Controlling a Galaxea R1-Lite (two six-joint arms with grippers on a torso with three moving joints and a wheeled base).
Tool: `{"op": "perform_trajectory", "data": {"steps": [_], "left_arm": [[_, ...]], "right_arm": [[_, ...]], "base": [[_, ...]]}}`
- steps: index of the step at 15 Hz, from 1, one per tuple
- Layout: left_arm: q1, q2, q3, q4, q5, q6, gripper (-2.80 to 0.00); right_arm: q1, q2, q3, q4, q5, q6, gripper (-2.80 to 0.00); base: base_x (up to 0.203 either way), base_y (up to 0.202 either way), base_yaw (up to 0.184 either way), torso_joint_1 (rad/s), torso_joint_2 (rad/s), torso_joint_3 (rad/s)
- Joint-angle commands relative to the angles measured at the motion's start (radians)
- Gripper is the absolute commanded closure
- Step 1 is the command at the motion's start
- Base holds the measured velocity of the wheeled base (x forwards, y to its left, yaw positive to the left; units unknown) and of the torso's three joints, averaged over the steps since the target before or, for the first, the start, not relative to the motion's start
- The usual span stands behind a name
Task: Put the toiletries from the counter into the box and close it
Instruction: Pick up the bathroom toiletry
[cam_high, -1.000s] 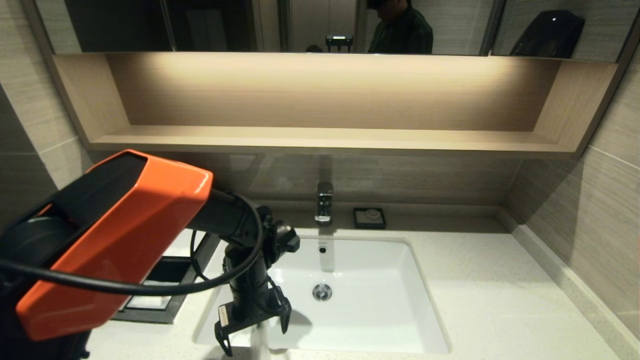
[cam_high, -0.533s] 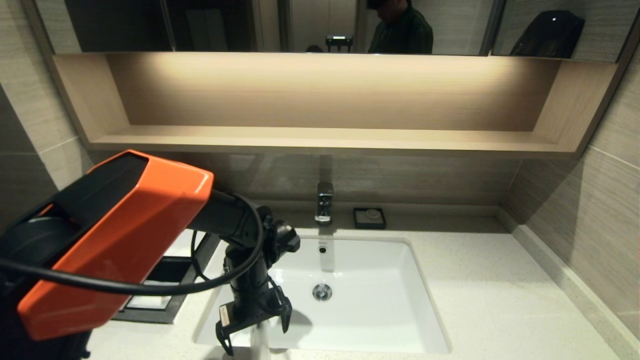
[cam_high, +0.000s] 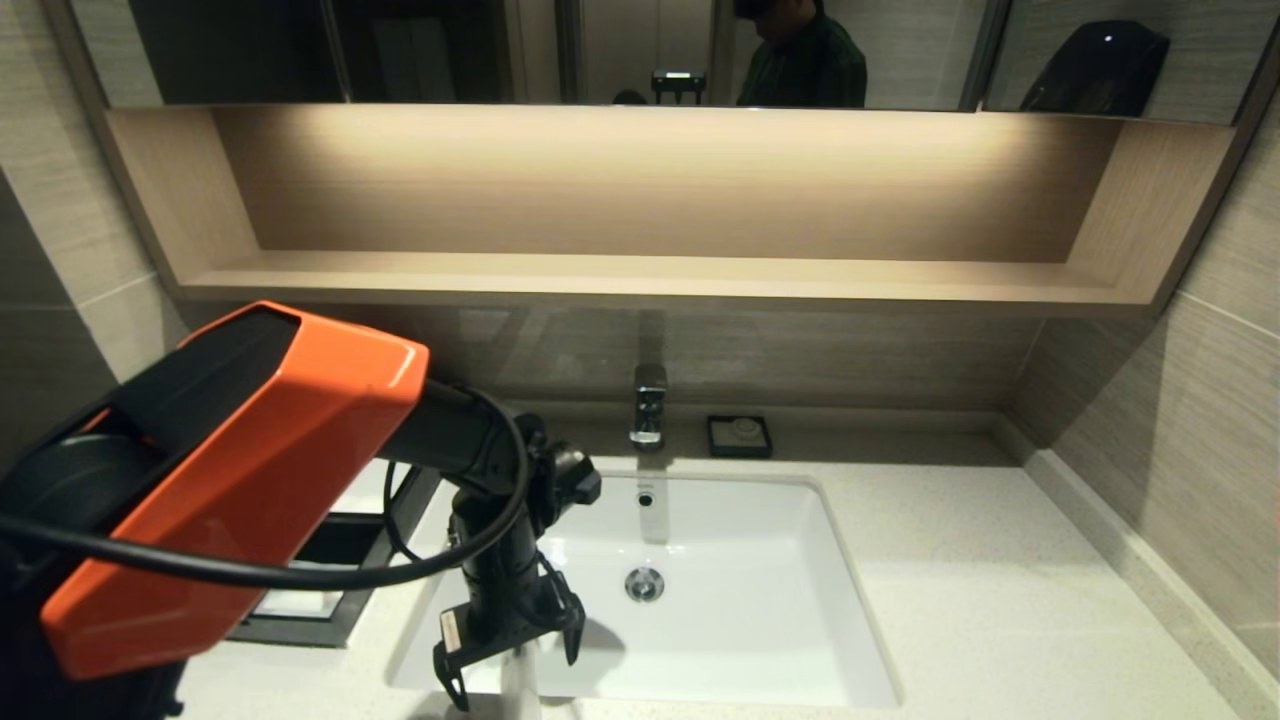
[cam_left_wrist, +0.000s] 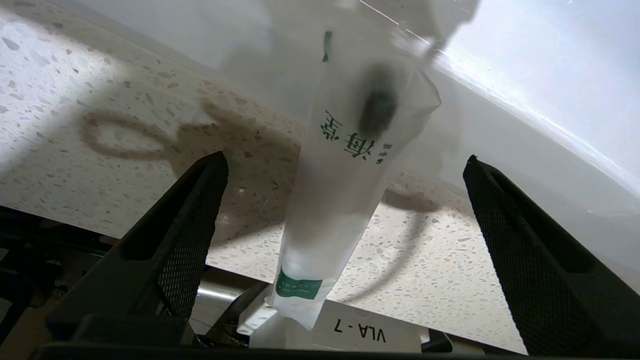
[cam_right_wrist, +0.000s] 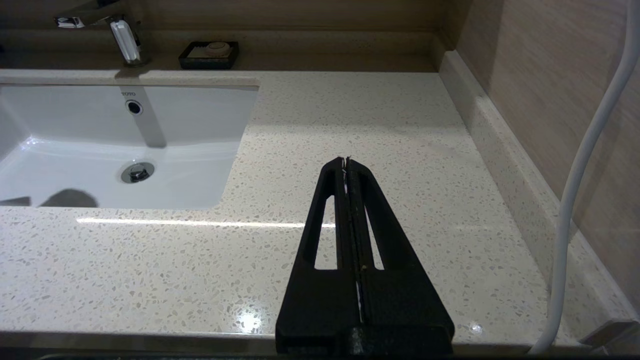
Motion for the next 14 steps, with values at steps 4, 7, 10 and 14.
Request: {"op": "perform_trajectory", "data": {"steps": [4,7,10,14], "left_arm": [[0.000,0.000,0.000,0.004,-0.002,-0.006,-2.80],[0.002,0.000,0.001,0.006,-0.004,-0.006,-2.80],[0.002,0.000,0.000,0.006,-0.005,-0.006,-1.19],[0.002,0.002,-0.001,0.006,-0.005,-0.006,0.00]], "right_arm": [[0.001,0.000,0.000,0.000,0.000,0.000,0.00],[0.001,0.000,0.000,0.000,0.000,0.000,0.00],[0.001,0.000,0.000,0.000,0.000,0.000,0.00],[0.000,0.000,0.000,0.000,0.000,0.000,0.00]], "base": [[0.000,0.000,0.000,0.000,0.00,0.000],[0.000,0.000,0.000,0.000,0.00,0.000],[0.000,0.000,0.000,0.000,0.00,0.000],[0.000,0.000,0.000,0.000,0.00,0.000]]}}
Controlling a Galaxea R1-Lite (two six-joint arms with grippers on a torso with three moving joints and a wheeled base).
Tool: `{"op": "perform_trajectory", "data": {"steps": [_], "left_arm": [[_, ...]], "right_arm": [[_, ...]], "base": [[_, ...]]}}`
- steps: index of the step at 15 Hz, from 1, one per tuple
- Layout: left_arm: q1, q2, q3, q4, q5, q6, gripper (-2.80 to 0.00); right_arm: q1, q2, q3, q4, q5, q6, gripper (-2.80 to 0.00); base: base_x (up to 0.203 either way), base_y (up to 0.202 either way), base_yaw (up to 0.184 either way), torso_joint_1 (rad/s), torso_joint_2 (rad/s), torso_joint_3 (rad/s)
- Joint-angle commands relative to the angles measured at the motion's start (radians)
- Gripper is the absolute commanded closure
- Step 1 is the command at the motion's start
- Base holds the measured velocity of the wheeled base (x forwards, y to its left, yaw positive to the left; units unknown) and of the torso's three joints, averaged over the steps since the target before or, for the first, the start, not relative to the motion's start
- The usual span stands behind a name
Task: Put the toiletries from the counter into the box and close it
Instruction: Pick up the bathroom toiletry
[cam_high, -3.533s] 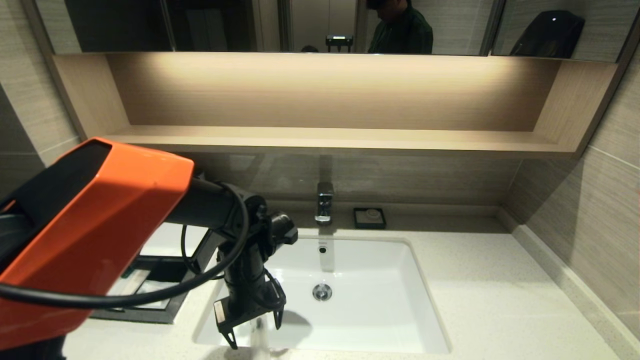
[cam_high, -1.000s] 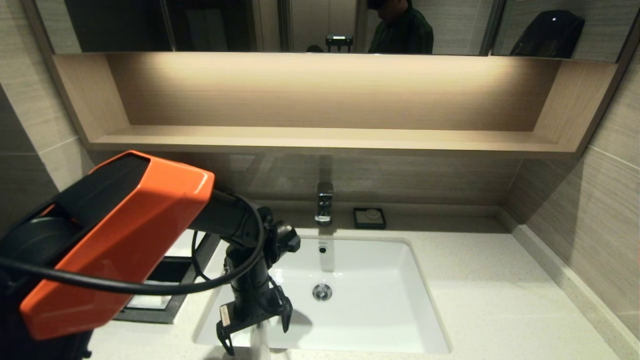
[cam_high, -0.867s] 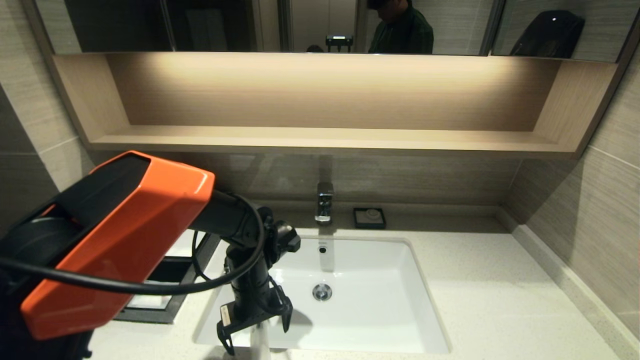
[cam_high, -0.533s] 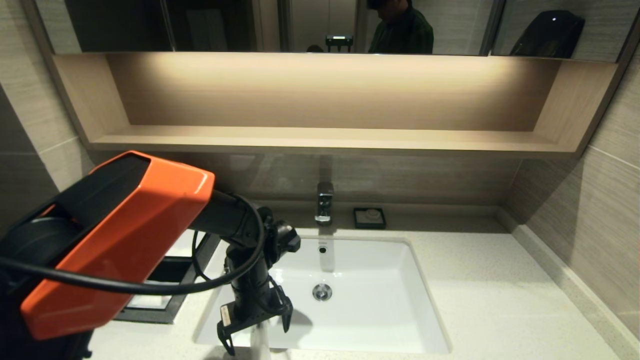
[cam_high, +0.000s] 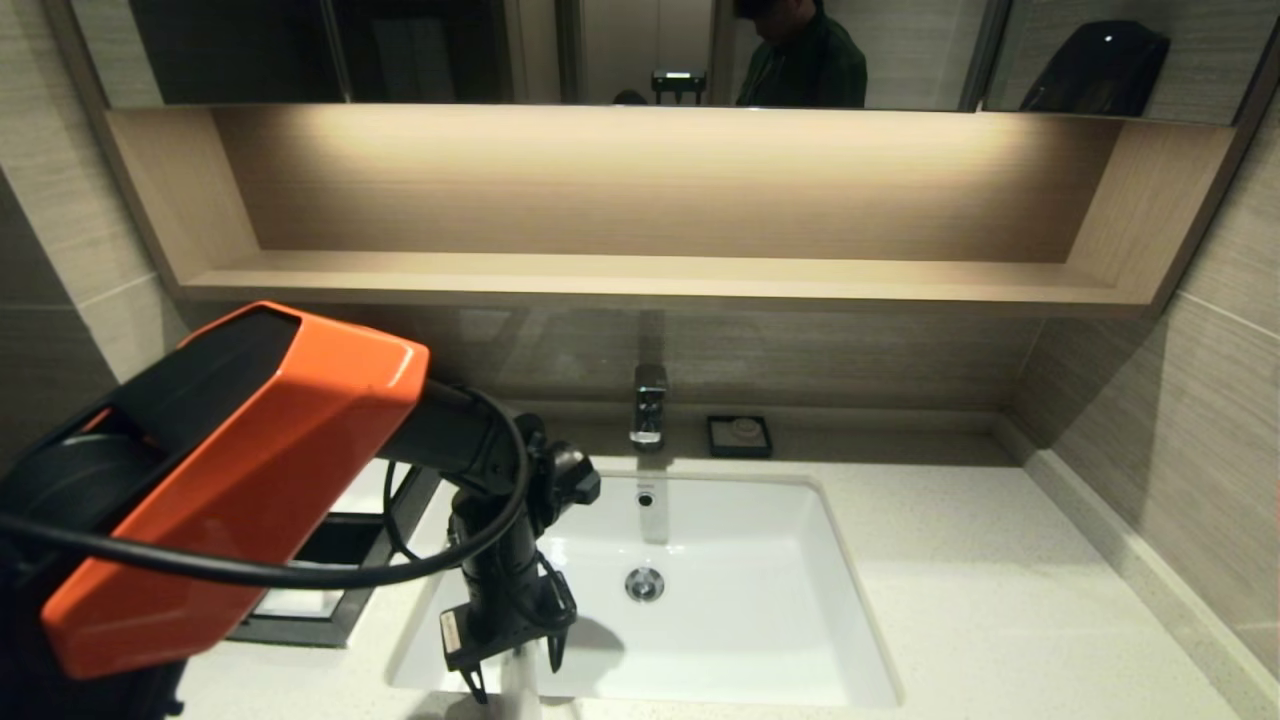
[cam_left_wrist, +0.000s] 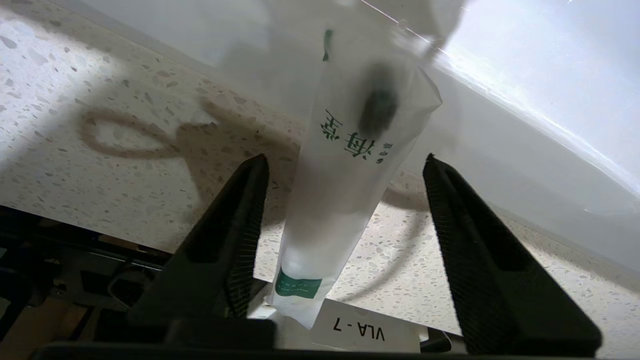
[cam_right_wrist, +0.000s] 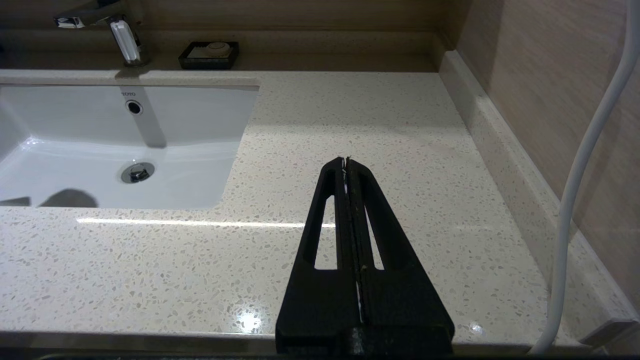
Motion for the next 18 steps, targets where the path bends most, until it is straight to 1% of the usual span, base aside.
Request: {"op": "perform_trajectory", "data": {"steps": [1,12,18], "left_arm": [[0.000,0.001,-0.002,0.006,-0.001,-0.007,0.00],[0.002,0.005,-0.004,0.011,0.004,-0.006,0.00],[0.014,-0.066,0.000,0.014,0.007,-0.003,0.00]], "right_arm": [[0.001,0.000,0.000,0.000,0.000,0.000,0.00],[0.000,0.000,0.000,0.000,0.000,0.000,0.00],[0.000,0.000,0.000,0.000,0.000,0.000,0.00]], "base": [[0.000,0.000,0.000,0.000,0.00,0.000],[0.000,0.000,0.000,0.000,0.00,0.000],[0.000,0.000,0.000,0.000,0.00,0.000]]}}
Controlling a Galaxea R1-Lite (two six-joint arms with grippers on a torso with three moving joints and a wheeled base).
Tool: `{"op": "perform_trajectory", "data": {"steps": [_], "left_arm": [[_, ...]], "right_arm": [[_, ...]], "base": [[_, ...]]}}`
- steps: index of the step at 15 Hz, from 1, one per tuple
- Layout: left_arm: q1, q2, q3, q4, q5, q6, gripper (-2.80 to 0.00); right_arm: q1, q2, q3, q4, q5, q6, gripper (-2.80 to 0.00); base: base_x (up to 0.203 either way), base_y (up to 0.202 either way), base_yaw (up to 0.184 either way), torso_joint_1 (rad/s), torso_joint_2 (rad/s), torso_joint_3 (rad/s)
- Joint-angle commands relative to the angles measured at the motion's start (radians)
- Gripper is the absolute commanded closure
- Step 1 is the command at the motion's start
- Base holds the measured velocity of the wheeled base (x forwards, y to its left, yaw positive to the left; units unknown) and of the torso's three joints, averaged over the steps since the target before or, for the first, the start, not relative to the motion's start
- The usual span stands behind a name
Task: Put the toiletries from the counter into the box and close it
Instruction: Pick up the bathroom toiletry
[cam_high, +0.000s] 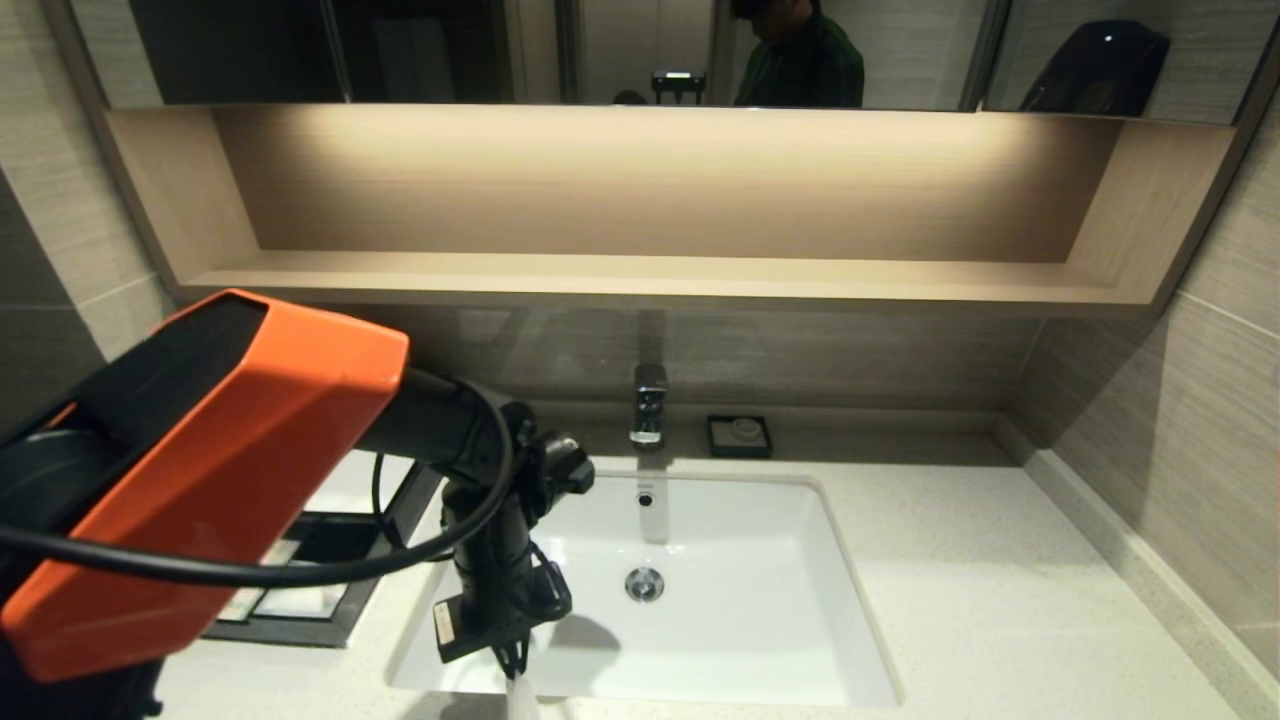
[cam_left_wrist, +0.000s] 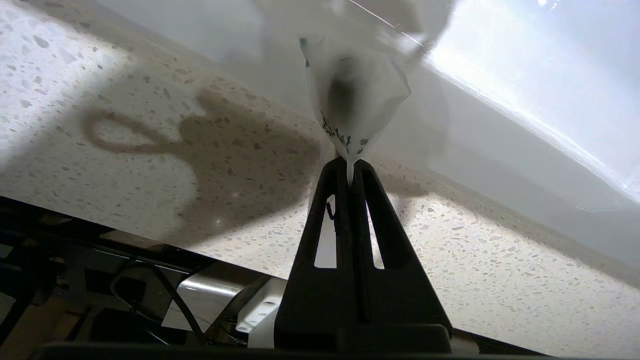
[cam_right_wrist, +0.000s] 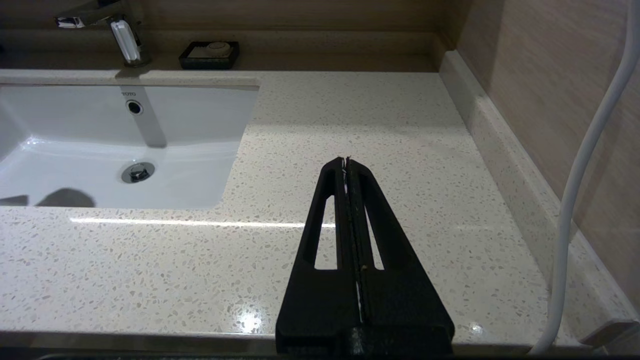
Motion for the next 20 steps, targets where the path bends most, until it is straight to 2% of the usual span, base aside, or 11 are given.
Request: {"op": "perform_trajectory", "data": {"steps": [1,7,10,15,20], "left_arm": [[0.003,-0.047,0.001,0.008,0.000,-0.005,0.00],[0.024,-0.158,0.041,0.011,0.002,0.004,0.00],[0.065,-0.197,0.048,0.013,0.042,0.020,0.00],[0.195,-0.265,0.052,0.018,0.051,0.084,0.00],[0.364,-0.392,0.059,0.063,0.054,0.229,0.00]], "right_arm": [[0.001,0.000,0.000,0.000,0.000,0.000,0.00],[0.001,0.000,0.000,0.000,0.000,0.000,0.00],[0.000,0.000,0.000,0.000,0.000,0.000,0.00],[0.000,0.000,0.000,0.000,0.000,0.000,0.00],[0.000,0.000,0.000,0.000,0.000,0.000,0.00]], "base": [[0.000,0.000,0.000,0.000,0.00,0.000],[0.000,0.000,0.000,0.000,0.00,0.000],[0.000,0.000,0.000,0.000,0.00,0.000],[0.000,0.000,0.000,0.000,0.00,0.000],[0.000,0.000,0.000,0.000,0.00,0.000]]}}
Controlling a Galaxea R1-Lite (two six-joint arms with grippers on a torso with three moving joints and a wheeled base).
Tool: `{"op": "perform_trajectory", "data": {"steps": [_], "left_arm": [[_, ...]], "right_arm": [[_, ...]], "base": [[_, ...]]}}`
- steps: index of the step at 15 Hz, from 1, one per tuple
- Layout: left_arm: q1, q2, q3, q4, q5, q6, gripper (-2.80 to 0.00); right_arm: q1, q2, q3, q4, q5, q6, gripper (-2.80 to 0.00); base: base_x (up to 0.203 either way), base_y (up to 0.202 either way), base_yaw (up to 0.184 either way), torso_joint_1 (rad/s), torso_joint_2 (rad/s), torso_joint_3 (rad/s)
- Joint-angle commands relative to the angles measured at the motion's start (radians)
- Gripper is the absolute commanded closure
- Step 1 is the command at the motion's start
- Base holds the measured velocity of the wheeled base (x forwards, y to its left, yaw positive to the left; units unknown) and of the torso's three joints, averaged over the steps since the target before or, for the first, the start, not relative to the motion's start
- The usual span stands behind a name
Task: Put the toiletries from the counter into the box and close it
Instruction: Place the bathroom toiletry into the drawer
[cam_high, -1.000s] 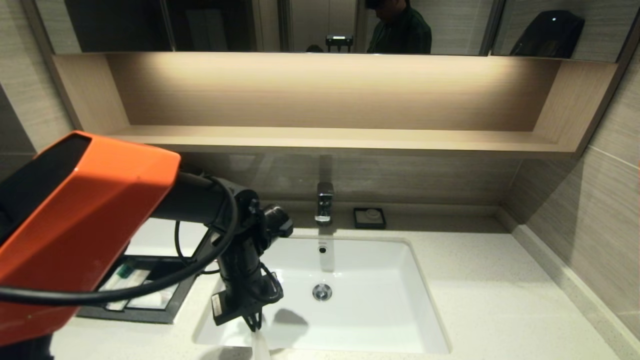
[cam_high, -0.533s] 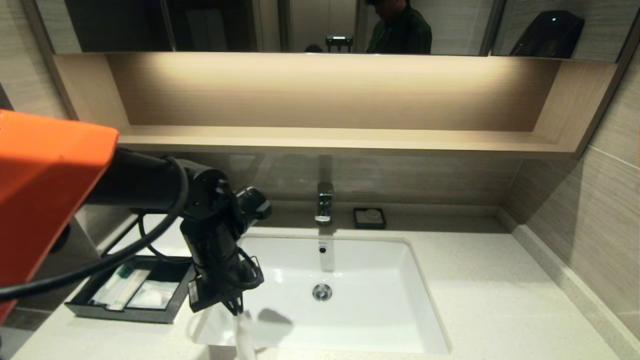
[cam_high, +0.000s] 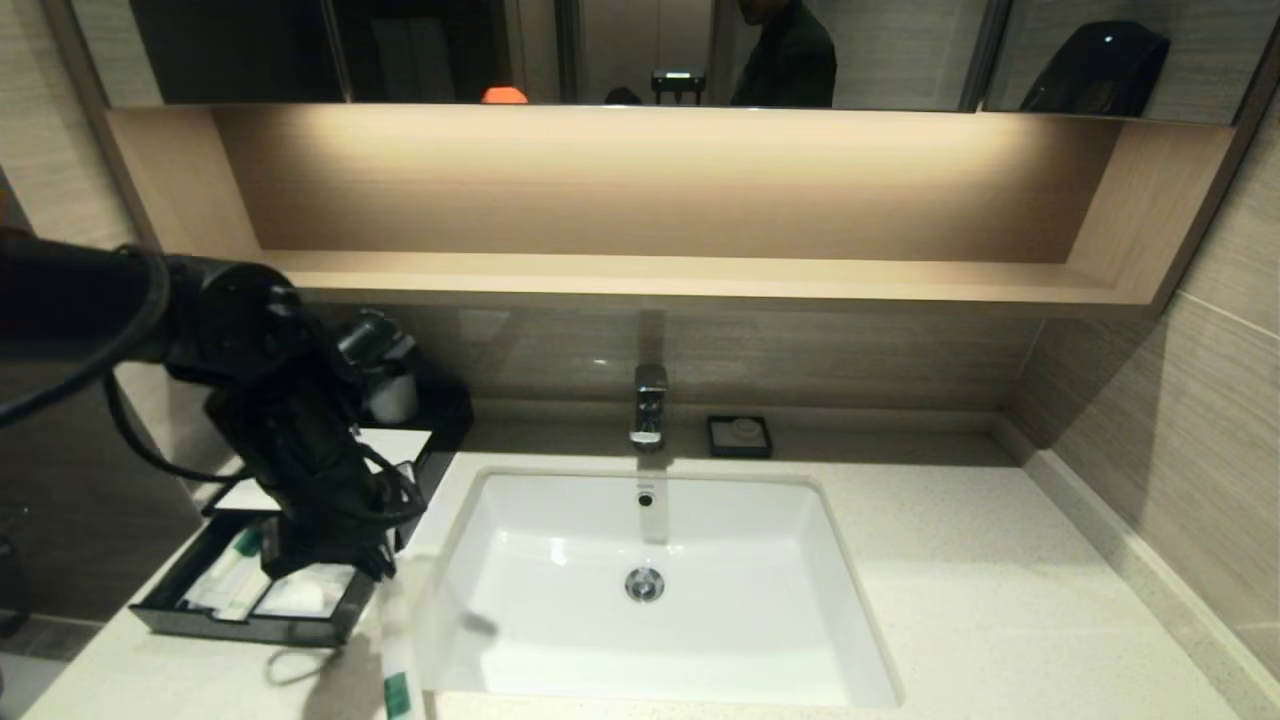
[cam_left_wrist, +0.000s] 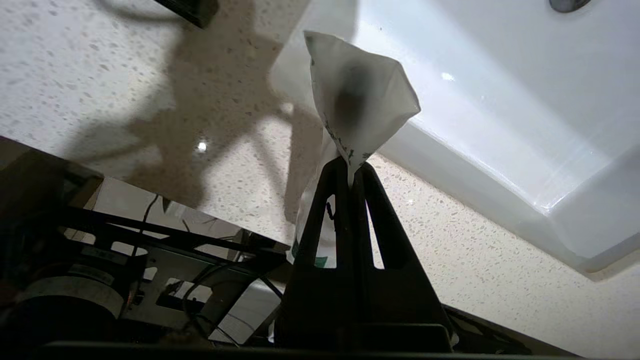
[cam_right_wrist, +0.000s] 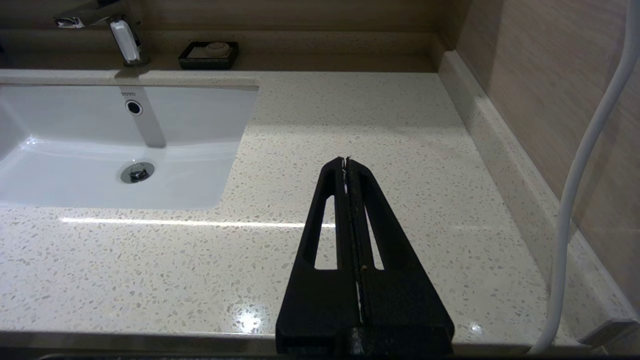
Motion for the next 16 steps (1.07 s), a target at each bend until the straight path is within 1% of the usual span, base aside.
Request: {"op": "perform_trajectory", "data": {"steps": [1,3,6,7,8,11,12,16], "left_arm": [[0.089,-0.080,0.001,0.009,0.011,0.063,0.00],[0.151,-0.118,0.000,0.012,0.064,0.146,0.00],[0.237,-0.134,0.002,0.024,0.139,0.290,0.00],[0.266,-0.134,0.001,0.024,0.157,0.326,0.00],[0.296,-0.134,-0.003,0.023,0.172,0.375,0.00],[0.372,-0.123,-0.010,0.009,0.185,0.551,0.00],[0.391,-0.116,-0.010,0.008,0.186,0.593,0.00],[0.411,-0.078,-0.010,-0.004,0.182,0.681,0.00]], "right_arm": [[0.000,0.000,0.000,0.000,0.000,0.001,0.00],[0.000,0.000,0.000,0.000,0.000,0.001,0.00],[0.000,0.000,0.000,0.000,0.000,0.001,0.00],[0.001,0.000,0.000,0.000,0.000,0.001,0.00],[0.001,0.000,0.000,0.000,0.000,0.001,0.00],[0.001,0.000,0.000,0.000,0.000,0.001,0.00],[0.001,0.000,0.000,0.000,0.000,0.001,0.00],[0.001,0.000,0.000,0.000,0.000,0.001,0.00]], "base": [[0.000,0.000,0.000,0.000,0.00,0.000],[0.000,0.000,0.000,0.000,0.00,0.000],[0.000,0.000,0.000,0.000,0.00,0.000],[0.000,0.000,0.000,0.000,0.00,0.000],[0.000,0.000,0.000,0.000,0.00,0.000],[0.000,0.000,0.000,0.000,0.00,0.000],[0.000,0.000,0.000,0.000,0.00,0.000],[0.000,0.000,0.000,0.000,0.00,0.000]]}}
